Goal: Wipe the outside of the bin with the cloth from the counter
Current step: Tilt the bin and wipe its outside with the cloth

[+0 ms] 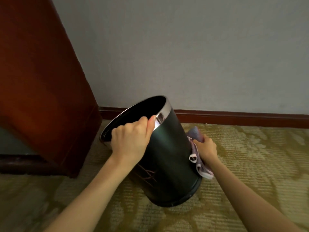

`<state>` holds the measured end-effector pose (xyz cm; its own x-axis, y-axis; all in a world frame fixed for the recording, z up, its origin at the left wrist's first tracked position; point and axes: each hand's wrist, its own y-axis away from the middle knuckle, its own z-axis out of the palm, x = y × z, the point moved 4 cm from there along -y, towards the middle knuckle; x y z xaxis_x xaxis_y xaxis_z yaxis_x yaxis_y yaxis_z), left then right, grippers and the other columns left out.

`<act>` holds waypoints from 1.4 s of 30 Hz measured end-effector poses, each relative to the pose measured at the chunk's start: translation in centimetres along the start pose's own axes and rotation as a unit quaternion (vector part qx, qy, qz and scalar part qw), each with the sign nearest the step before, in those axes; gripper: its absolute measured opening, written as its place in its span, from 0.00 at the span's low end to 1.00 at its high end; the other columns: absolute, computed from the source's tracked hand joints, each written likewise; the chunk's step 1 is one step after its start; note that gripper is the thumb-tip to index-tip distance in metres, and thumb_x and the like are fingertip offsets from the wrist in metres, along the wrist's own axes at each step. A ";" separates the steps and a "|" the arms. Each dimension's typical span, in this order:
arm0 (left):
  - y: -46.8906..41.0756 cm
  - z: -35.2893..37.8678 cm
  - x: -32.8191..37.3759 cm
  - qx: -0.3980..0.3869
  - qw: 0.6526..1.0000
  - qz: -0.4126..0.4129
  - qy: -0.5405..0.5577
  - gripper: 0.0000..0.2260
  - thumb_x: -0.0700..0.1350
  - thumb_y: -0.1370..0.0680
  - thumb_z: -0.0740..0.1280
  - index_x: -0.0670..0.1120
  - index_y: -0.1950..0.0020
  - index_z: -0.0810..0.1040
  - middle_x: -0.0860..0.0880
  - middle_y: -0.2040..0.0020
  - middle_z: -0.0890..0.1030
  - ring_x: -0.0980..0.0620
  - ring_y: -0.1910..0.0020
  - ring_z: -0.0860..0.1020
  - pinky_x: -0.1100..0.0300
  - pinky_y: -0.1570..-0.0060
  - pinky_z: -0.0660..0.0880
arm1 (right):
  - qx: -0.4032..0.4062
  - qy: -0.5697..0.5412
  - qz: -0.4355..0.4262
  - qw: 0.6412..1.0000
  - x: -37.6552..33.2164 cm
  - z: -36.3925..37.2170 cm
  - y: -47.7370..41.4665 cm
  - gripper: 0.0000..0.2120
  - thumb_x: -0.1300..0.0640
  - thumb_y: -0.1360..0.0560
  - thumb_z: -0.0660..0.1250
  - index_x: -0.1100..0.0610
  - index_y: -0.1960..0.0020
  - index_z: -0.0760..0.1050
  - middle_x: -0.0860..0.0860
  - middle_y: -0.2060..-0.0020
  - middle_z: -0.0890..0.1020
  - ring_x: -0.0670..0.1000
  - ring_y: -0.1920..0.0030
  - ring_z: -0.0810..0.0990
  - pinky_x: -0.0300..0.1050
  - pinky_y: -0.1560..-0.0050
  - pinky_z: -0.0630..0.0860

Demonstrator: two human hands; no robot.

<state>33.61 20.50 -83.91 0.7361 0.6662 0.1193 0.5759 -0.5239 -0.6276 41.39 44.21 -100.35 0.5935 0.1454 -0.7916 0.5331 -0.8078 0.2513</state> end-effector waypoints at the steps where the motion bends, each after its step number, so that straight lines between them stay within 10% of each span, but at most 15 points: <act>1: 0.0 0.1 0.9 0.003 1.000 0.021 -0.006 0.22 0.52 0.19 0.56 0.44 0.71 0.72 0.47 0.80 0.72 0.45 0.83 0.72 0.62 0.79 0.62 | -0.001 0.002 0.003 1.000 0.8 -0.4 0.2 0.16 0.51 0.27 0.66 0.56 0.42 0.75 0.57 0.50 0.81 0.59 0.51 0.78 0.52 0.49 0.76; 9: -0.2 0.6 4.7 -0.002 0.995 0.095 0.004 0.22 0.52 0.19 0.55 0.45 0.71 0.70 0.49 0.79 0.71 0.49 0.83 0.71 0.64 0.80 0.62 | 0.009 -0.084 0.064 0.994 6.6 -2.4 1.4 0.06 0.57 0.28 0.67 0.59 0.55 0.78 0.51 0.66 0.81 0.46 0.67 0.77 0.37 0.74 0.69; 15: 2.8 0.1 6.6 -0.033 0.989 0.145 0.012 0.20 0.53 0.19 0.55 0.47 0.69 0.70 0.51 0.78 0.72 0.51 0.82 0.71 0.63 0.82 0.64 | -0.023 -0.192 0.125 0.973 8.5 -4.5 1.4 0.07 0.58 0.27 0.67 0.61 0.52 0.77 0.59 0.61 0.83 0.58 0.59 0.83 0.52 0.56 0.80; 28: 9.4 0.4 11.9 -0.121 0.961 0.247 0.031 0.15 0.52 0.21 0.54 0.49 0.61 0.75 0.53 0.69 0.79 0.55 0.71 0.79 0.61 0.79 0.72 | 0.000 -0.293 0.150 0.944 10.1 -8.9 3.5 0.07 0.61 0.27 0.67 0.66 0.53 0.76 0.61 0.62 0.83 0.59 0.62 0.82 0.54 0.55 0.79; 42: 7.9 -0.1 2.5 -0.153 0.870 0.468 -0.012 0.13 0.55 0.21 0.58 0.47 0.58 0.73 0.50 0.60 0.76 0.52 0.62 0.75 0.59 0.64 0.72 | 0.011 -0.359 0.156 0.920 8.9 -8.3 4.9 0.06 0.61 0.26 0.67 0.64 0.54 0.76 0.56 0.69 0.82 0.50 0.74 0.82 0.40 0.74 0.74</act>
<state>40.06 17.94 -88.48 0.9278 -0.1200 -0.3533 -0.2025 -0.9572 -0.2067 54.28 46.27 -101.49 0.1605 -0.5034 -0.8490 0.3881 -0.7587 0.5233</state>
